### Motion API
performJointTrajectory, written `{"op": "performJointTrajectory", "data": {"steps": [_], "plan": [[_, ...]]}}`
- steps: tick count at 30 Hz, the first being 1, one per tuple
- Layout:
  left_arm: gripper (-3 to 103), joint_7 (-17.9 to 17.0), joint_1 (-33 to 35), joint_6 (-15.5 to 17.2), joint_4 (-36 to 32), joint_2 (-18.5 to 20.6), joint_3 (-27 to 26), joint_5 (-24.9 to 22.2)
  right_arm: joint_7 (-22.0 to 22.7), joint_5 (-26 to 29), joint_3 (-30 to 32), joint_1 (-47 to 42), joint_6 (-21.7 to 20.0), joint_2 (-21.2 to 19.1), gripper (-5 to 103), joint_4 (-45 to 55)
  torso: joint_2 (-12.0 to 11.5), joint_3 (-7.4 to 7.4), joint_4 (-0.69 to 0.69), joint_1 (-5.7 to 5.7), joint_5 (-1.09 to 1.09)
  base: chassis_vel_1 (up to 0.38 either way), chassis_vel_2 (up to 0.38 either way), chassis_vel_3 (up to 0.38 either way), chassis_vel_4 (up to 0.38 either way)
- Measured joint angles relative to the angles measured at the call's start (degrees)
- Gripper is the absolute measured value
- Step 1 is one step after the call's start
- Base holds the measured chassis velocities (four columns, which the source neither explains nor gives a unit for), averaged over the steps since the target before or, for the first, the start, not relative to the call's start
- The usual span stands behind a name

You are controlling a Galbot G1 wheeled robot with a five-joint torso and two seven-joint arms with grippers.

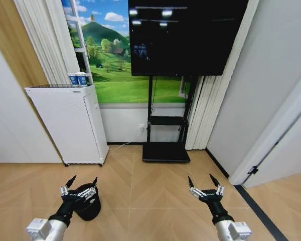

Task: Pick up the trash bin and place the garbage on the floor into it.

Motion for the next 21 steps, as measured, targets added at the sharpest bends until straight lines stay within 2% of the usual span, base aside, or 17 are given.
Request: {"op": "performJointTrajectory", "data": {"steps": [3, 4, 6, 8, 9, 10, 14, 15, 21], "plan": [[100, 0.0, 0.0, 0.0, 0.0, 0.0, 0.0, 0.0, 0.0, 0.0, 0.0, 0.0, 0.0, 0.0, 100, 0.0, 0.0, -0.01, -0.02, -0.01, -0.11, 0.473, -0.227, -0.473, 0.212], [100, 0.0, 0.0, 0.0, 0.0, 0.0, 0.0, 0.0, 0.0, 0.0, 0.0, 0.0, 0.0, 0.0, 100, 0.0, 0.0, -0.02, -0.02, -0.02, -0.04, 0.474, -0.148, -0.456, 0.102], [100, 0.0, 0.0, 0.0, 0.0, 0.0, 0.0, 0.0, 0.0, 0.0, 0.0, 0.0, 0.0, 0.0, 100, 0.0, 0.0, -0.01, 0.02, -0.01, -0.06, 0.462, -0.057, -0.473, 0.019], [100, 0.0, 0.0, 0.0, 0.0, 0.0, 0.0, 0.0, 0.0, 0.0, 0.0, 0.0, 0.0, 0.0, 100, 0.0, 0.0, -0.04, -0.02, -0.03, -0.09, 0.462, 0.047, -0.412, 0.019], [100, -0.1, 0.0, 0.0, 0.0, 0.0, 0.0, 0.0, 0.0, 0.0, 0.0, 0.0, 0.0, 0.0, 100, 0.0, 0.0, -0.03, 0.03, -0.02, -0.10, 0.324, 0.047, -0.346, -0.036], [100, -0.1, 0.0, 0.0, 0.0, 0.0, 0.0, 0.0, 0.0, 0.0, 0.0, 0.0, 0.0, 0.0, 100, 0.0, 0.0, -0.03, -0.01, -0.02, -0.10, 0.270, 0.232, -0.346, -0.122], [100, 0.0, 0.0, 0.0, 0.0, 0.0, 0.0, 0.0, 0.0, 0.0, 0.0, 0.0, 0.0, 0.0, 100, 0.0, 0.0, -0.03, -0.04, -0.03, -0.04, 0.126, 0.107, -0.215, -0.144], [100, 0.0, 0.0, 0.0, 0.0, 0.0, 0.0, 0.0, 0.0, 0.0, 0.0, 0.0, 0.0, 0.0, 100, 0.0, -0.1, -0.02, -0.02, -0.01, -0.09, 0.083, 0.123, -0.052, -0.164], [100, 0.0, 0.0, 0.0, 0.0, 0.0, 0.0, 0.0, 0.0, 0.0, 0.0, 0.0, 0.0, 0.0, 100, 0.0, -0.1, -0.01, 0.00, 0.04, -0.07, 0.056, 0.156, -0.029, -0.150]]}}
